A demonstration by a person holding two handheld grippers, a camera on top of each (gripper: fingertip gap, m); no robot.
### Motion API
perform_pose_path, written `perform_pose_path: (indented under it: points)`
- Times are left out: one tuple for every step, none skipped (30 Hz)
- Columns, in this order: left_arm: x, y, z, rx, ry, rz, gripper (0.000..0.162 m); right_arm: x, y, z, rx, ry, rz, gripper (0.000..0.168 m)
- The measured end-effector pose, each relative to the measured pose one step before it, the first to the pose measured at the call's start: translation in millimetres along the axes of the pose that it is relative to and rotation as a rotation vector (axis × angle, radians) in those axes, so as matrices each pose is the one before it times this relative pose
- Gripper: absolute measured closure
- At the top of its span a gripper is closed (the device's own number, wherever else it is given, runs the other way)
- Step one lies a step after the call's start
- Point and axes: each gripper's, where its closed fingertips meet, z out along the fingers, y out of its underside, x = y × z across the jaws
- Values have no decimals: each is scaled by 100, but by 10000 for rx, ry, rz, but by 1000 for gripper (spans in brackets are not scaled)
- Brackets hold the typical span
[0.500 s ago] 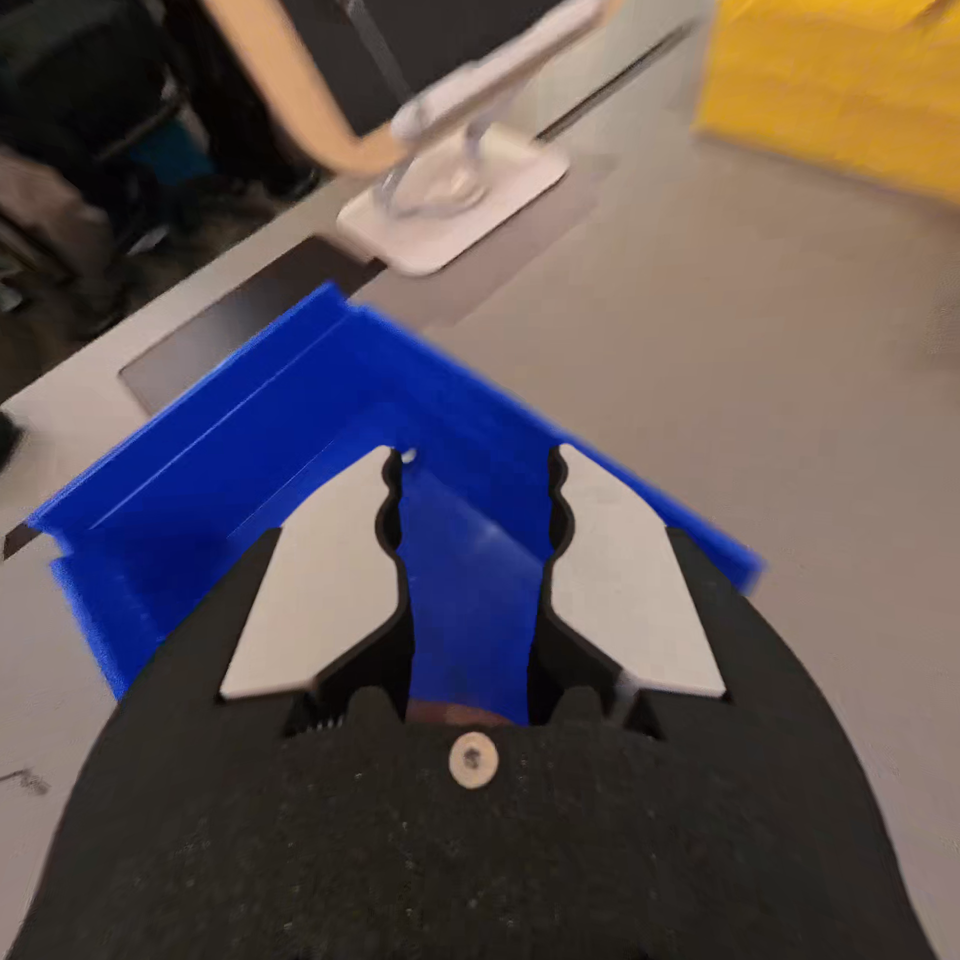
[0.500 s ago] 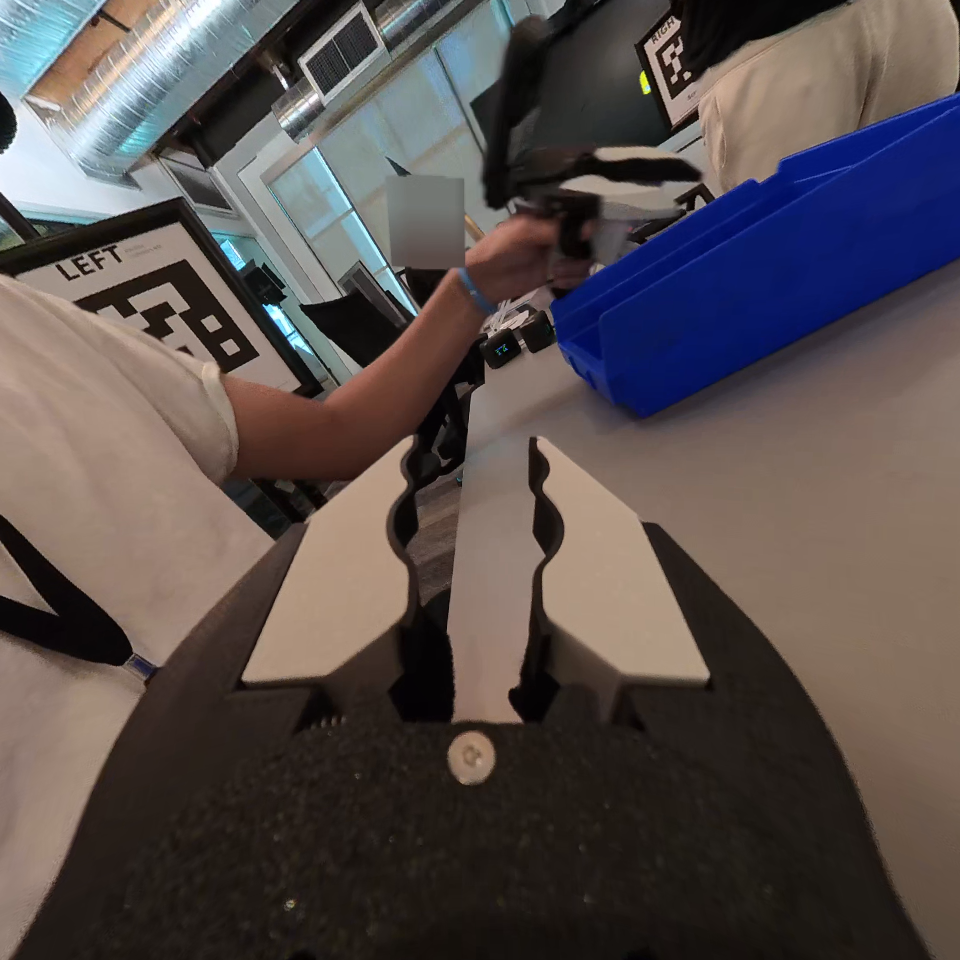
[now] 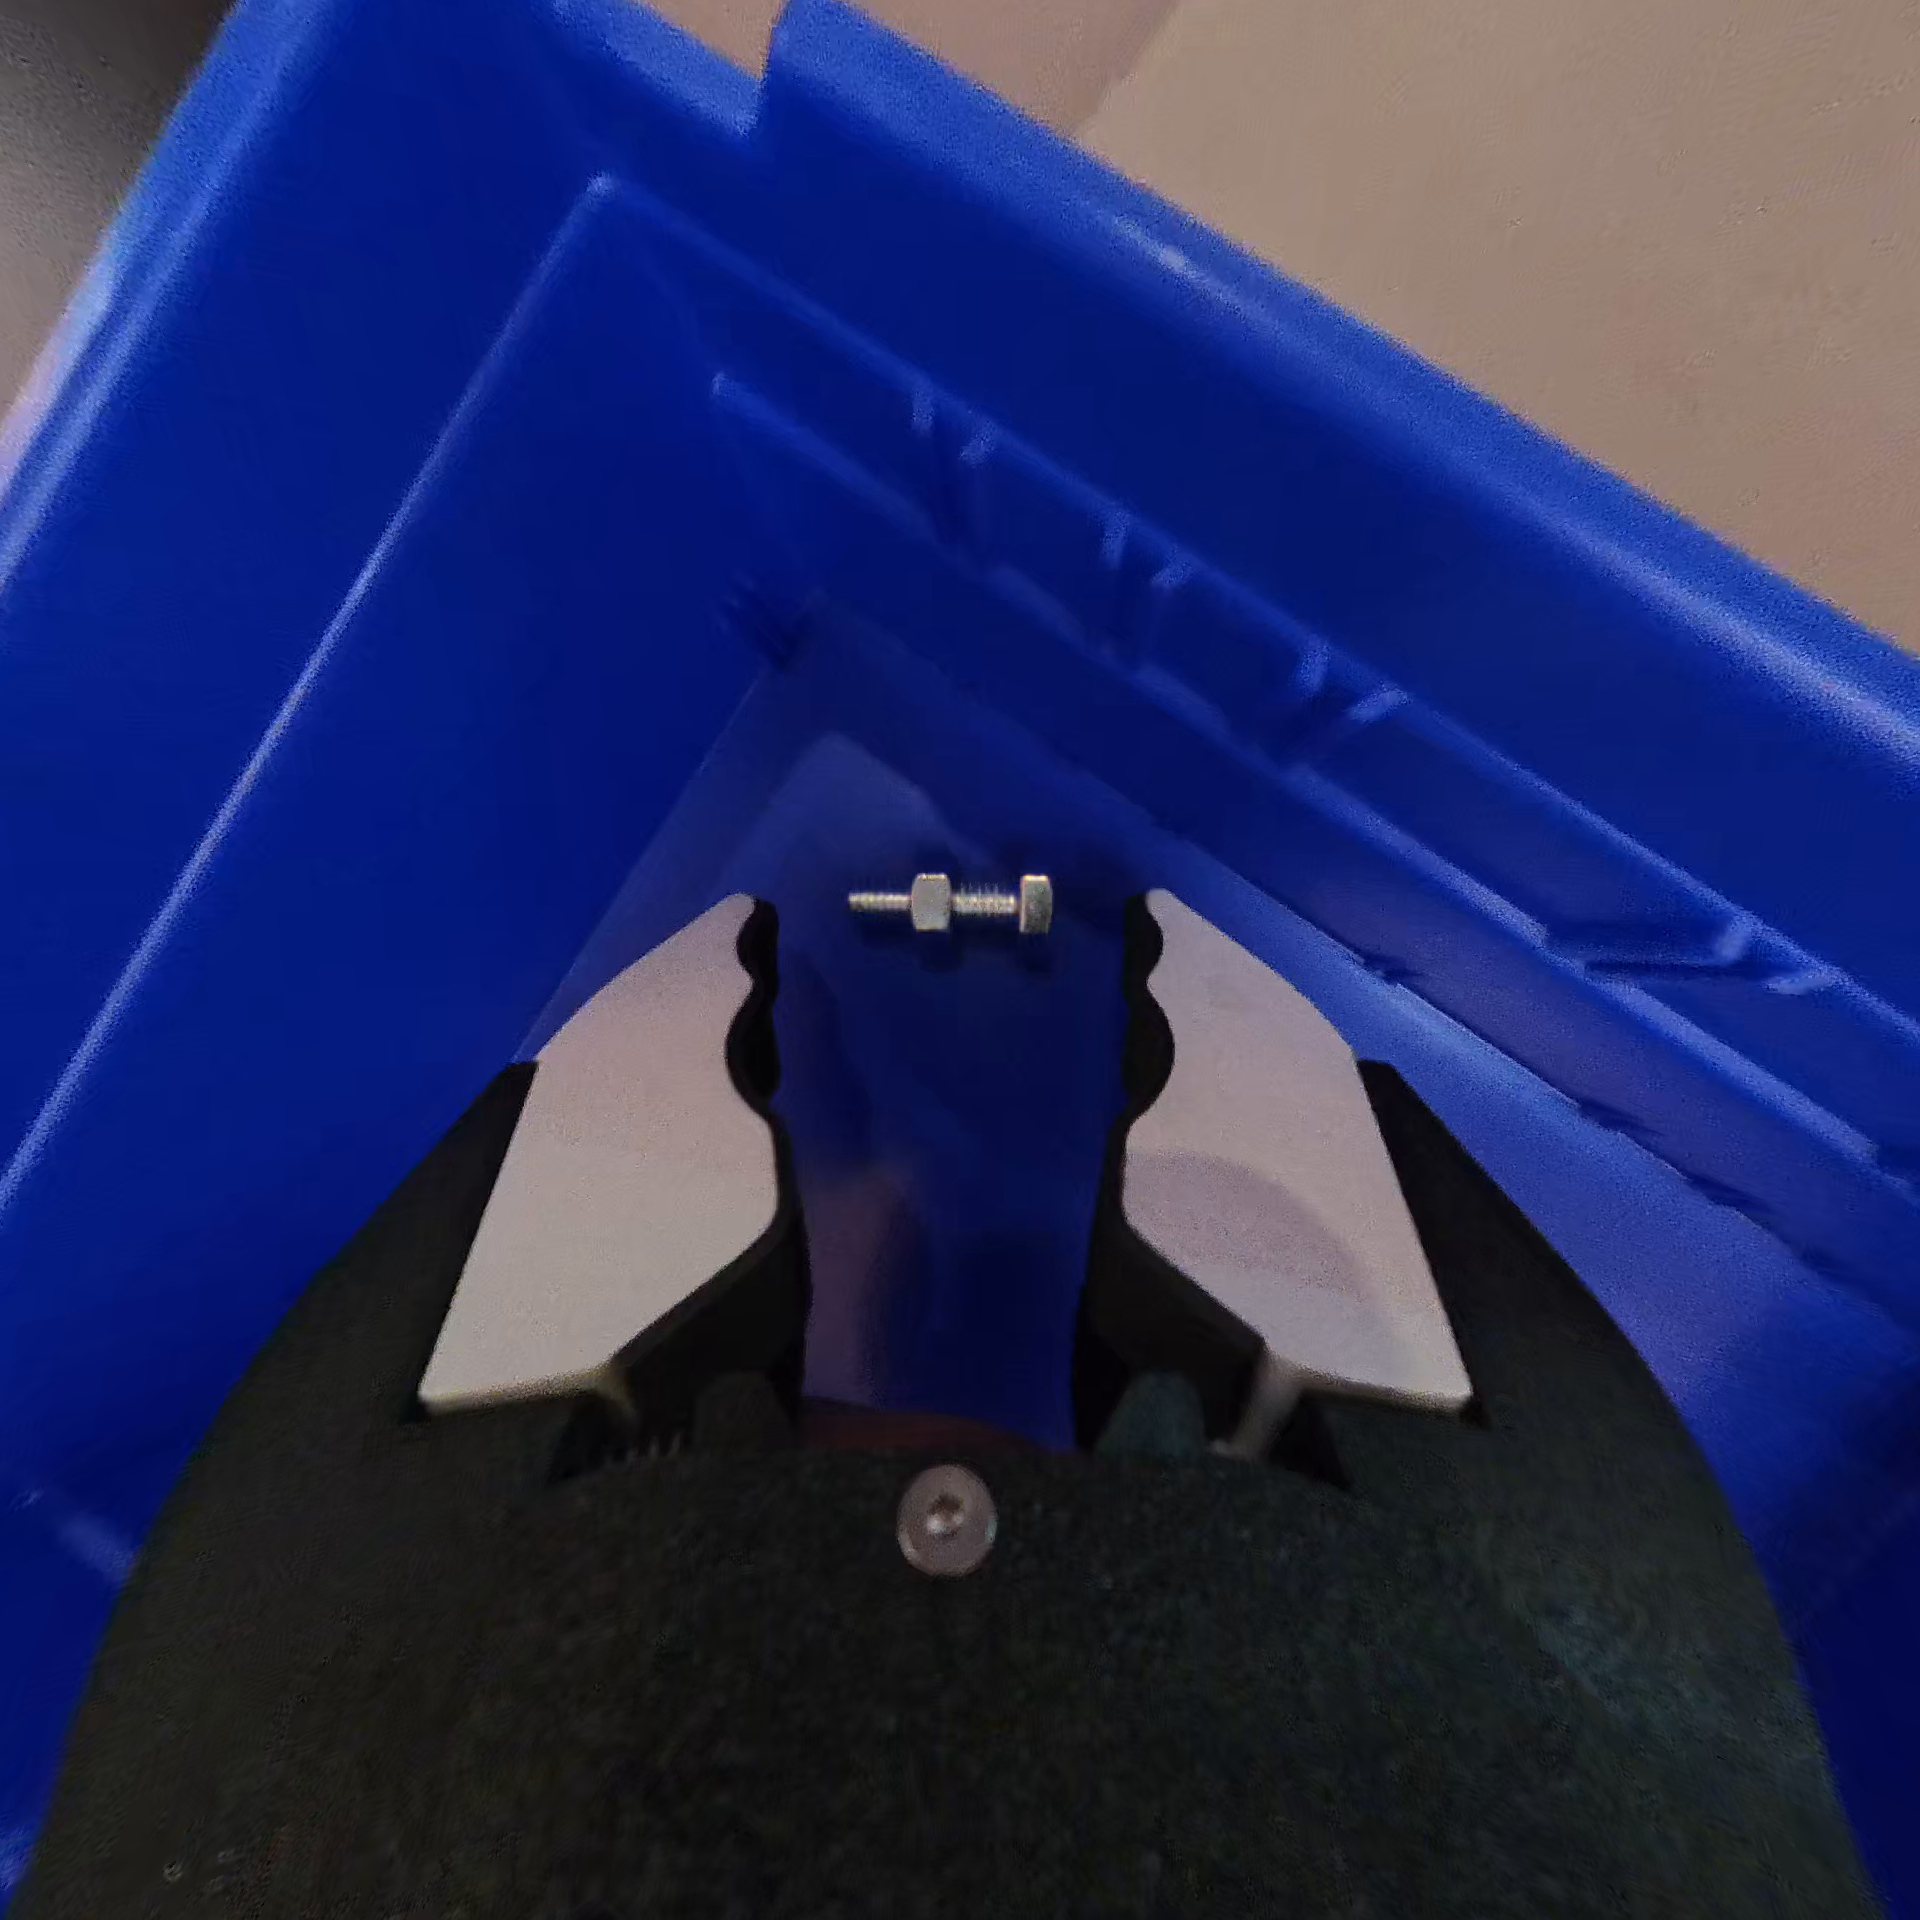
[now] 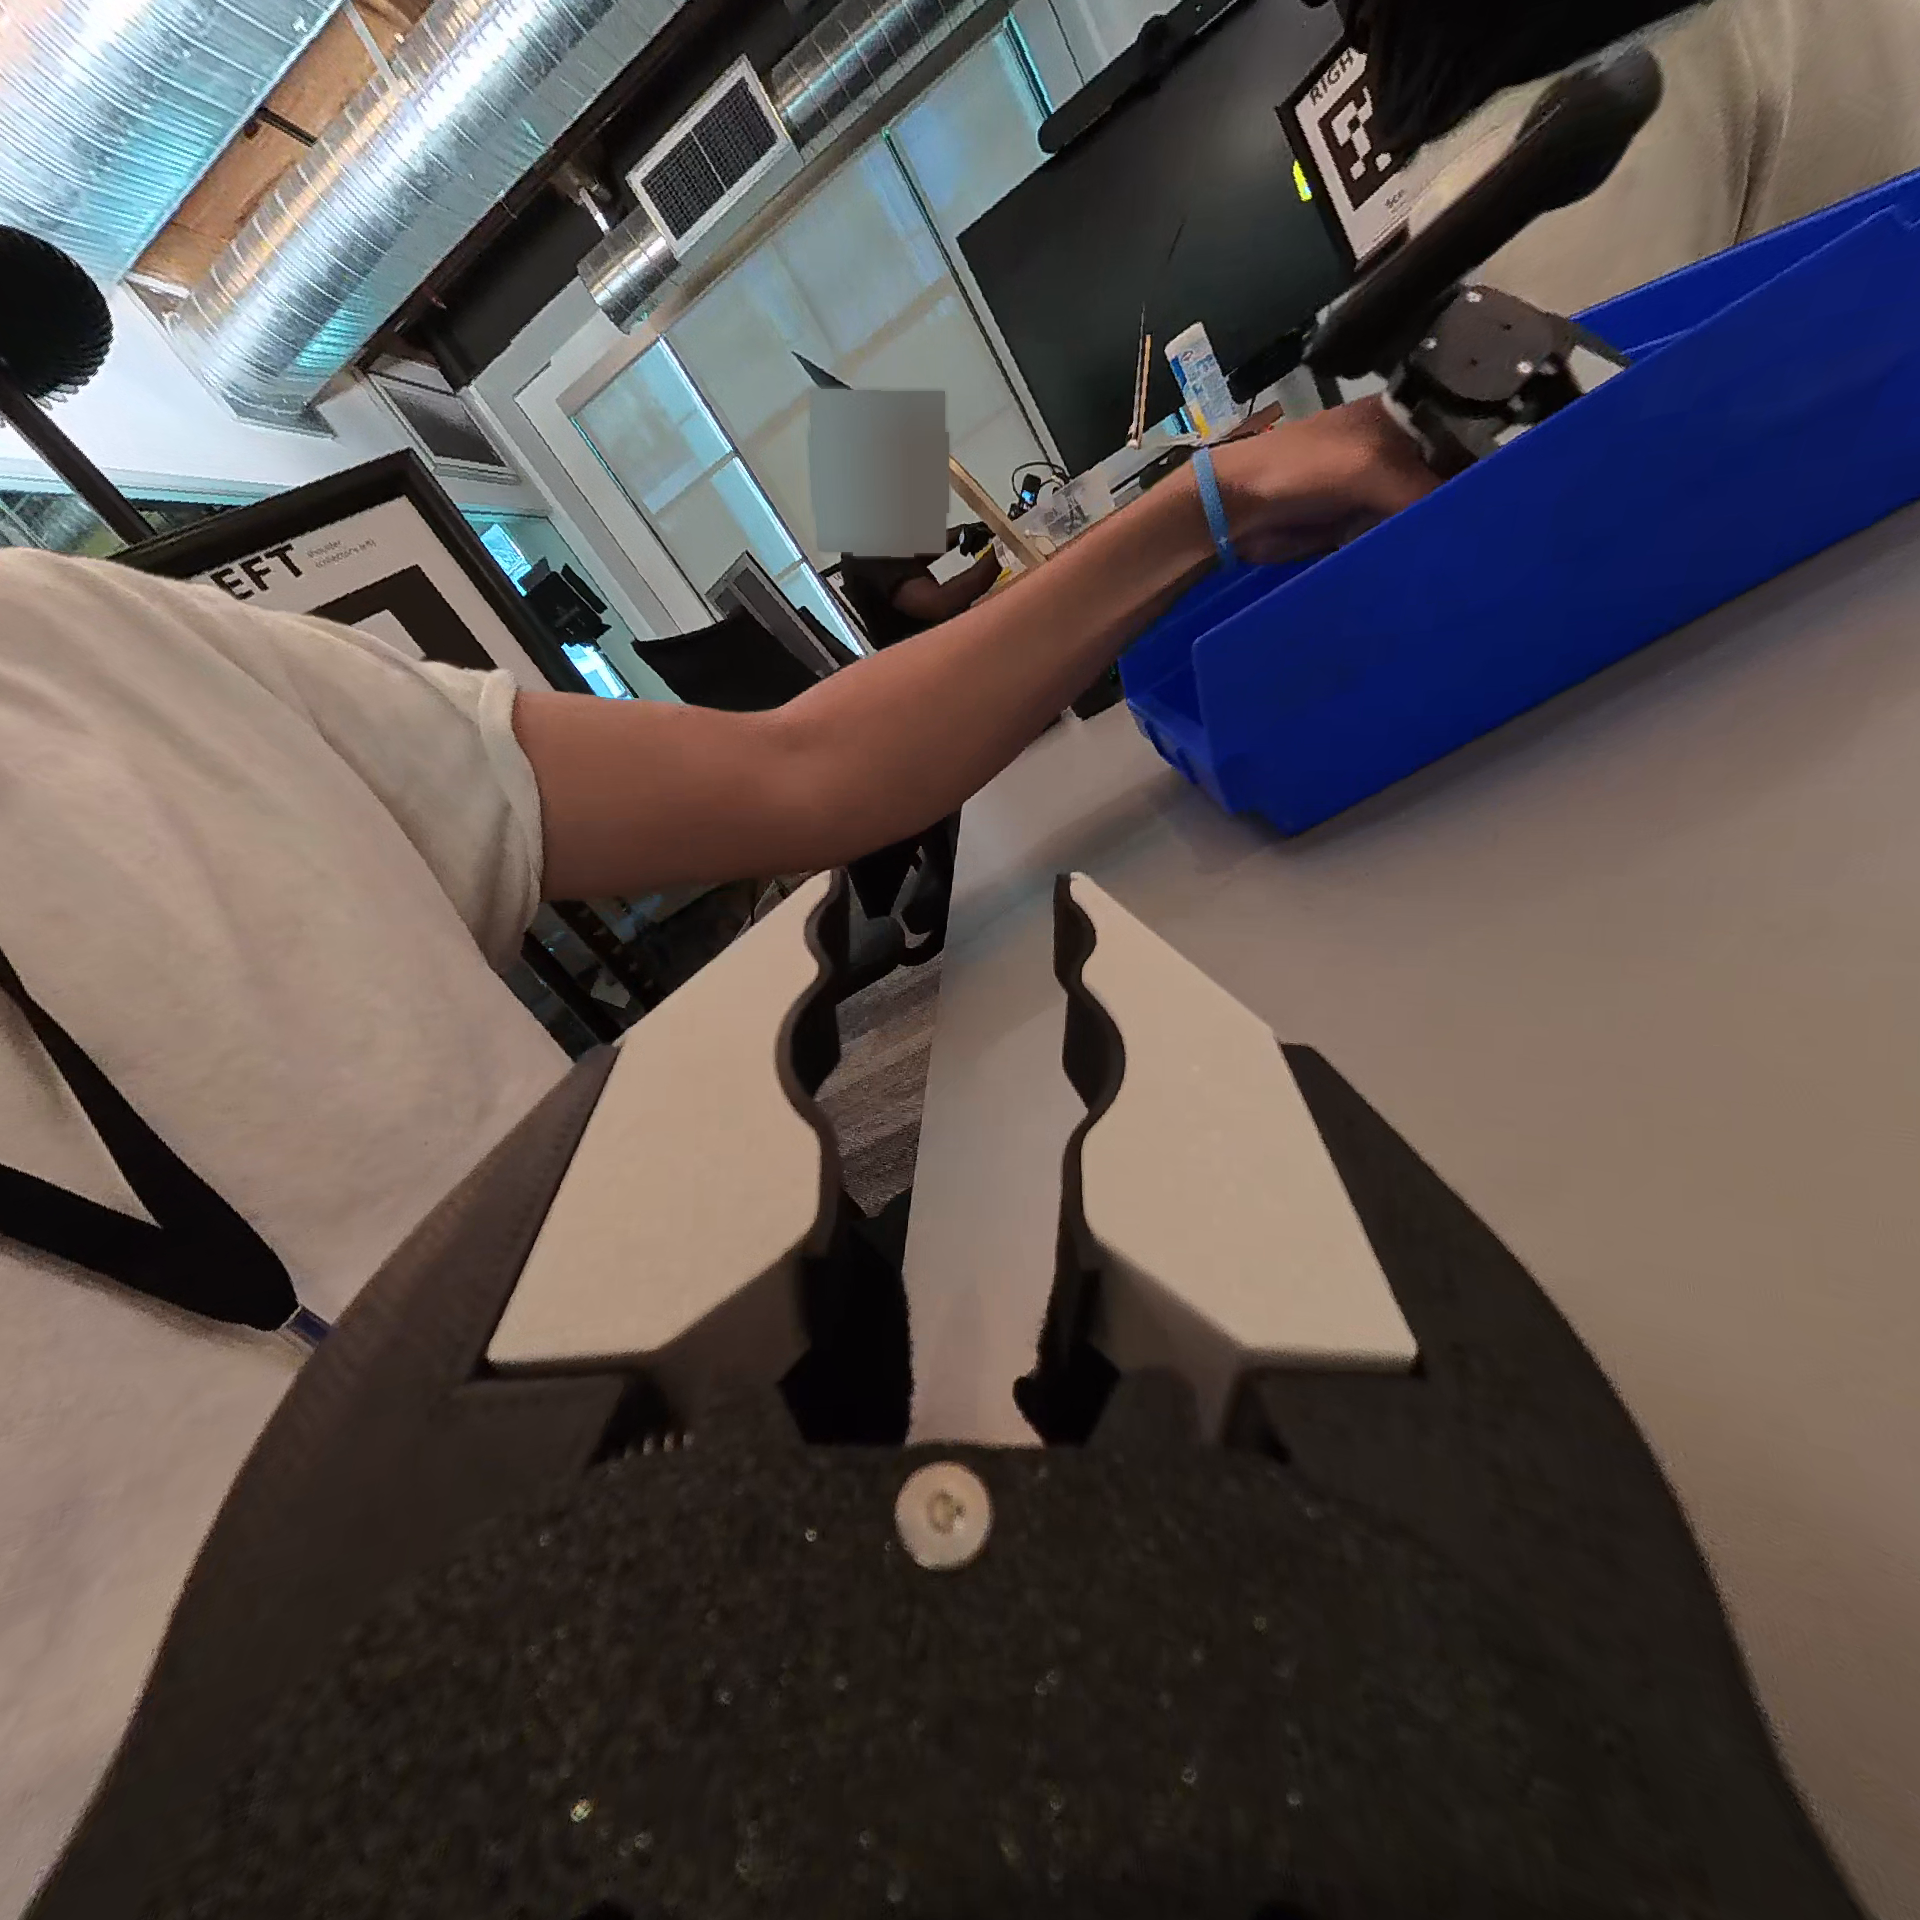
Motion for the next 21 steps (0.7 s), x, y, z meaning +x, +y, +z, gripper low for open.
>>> perform_pose_path:
  points:
    - [96, -46, 358, 49, 181, -123, 98, 4, -50, 2, 22, -35, 44, 130]
    - [188, -13, 360, 62, 192, -108, 99, -7, -24, 26, 13, -46, 44, 130]
    - [243, 36, 277, 80, 229, -100, 103, -5, 11, 49, -13, -46, 31, 130]
    - [31, -14, 103, 131, 94, -121, 108, -19, 64, 62, -35, -44, 17, 130]
    - [-178, 26, -30, 105, -57, -89, 112, -55, 73, 50, -38, -51, 12, 130]
    - [-89, 81, -63, 69, -24, -42, 116, -79, 65, 58, -30, -51, 14, 130]
    - [-36, 86, -65, 54, -18, -30, 121, -45, 84, 43, -30, -28, 20, 130]
    - [32, 115, -79, 7, -11, 6, 121, -33, 86, 31, -34, -17, 27, 130]
    - [84, 162, -111, -69, 9, 50, 121, -36, 92, 20, -35, -24, 29, 130]
    - [102, 244, -167, -147, -1, 85, 121, -65, 44, 40, -16, -45, 25, 130]
    - [26, 305, -263, -211, -107, 154, 121, -49, -29, 31, 18, -39, 31, 130]
    - [-135, 261, -410, -186, -303, 263, 121, 5, -45, 28, 36, -19, 47, 130]
    - [-163, 52, -665, -39, -428, 383, 121, 19, -46, 26, 36, -24, 70, 130]
    - [-60, -256, -1011, 150, -470, 471, 121, 68, 1, 9, 6, -2, 82, 130]
    - [23, -592, -1359, 325, -513, 509, 121, 133, 29, -18, -10, 52, 78, 130]
    - [139, -969, -1675, 494, -528, 554, 121, 180, 40, -41, -7, 78, 75, 130]
    - [239, -1357, -1886, 642, -522, 588, 121, 107, 31, -64, -14, 43, 89, 130]
    - [360, -1706, -2002, 730, -478, 574, 121, 25, -61, -70, 19, -28, 116, 130]
    - [527, -2025, -1997, 786, -385, 526, 121, -1, -272, -44, 137, -94, 202, 130]
    - [671, -2294, -1848, 826, -294, 475, 121, -82, -471, -6, 225, -230, 291, 130]
    - [785, -2408, -1594, 797, -227, 434, 121, -124, -577, 53, 228, -364, 395, 131]
